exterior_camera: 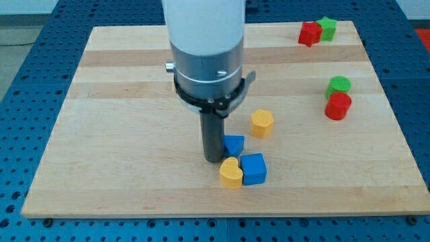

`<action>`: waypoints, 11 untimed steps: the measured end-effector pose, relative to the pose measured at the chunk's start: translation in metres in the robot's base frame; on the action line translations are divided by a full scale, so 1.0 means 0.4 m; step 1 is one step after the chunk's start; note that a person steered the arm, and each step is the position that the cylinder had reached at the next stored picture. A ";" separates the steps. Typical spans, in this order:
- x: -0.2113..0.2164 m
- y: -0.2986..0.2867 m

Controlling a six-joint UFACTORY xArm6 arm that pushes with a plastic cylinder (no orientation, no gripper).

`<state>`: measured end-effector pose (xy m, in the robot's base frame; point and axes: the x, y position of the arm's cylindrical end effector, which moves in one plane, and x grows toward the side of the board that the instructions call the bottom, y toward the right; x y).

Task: Push the yellow hexagon into the blue cube

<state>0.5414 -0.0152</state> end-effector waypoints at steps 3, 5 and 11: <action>-0.120 -0.104; -0.253 -0.017; -0.238 0.191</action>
<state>0.4463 0.0613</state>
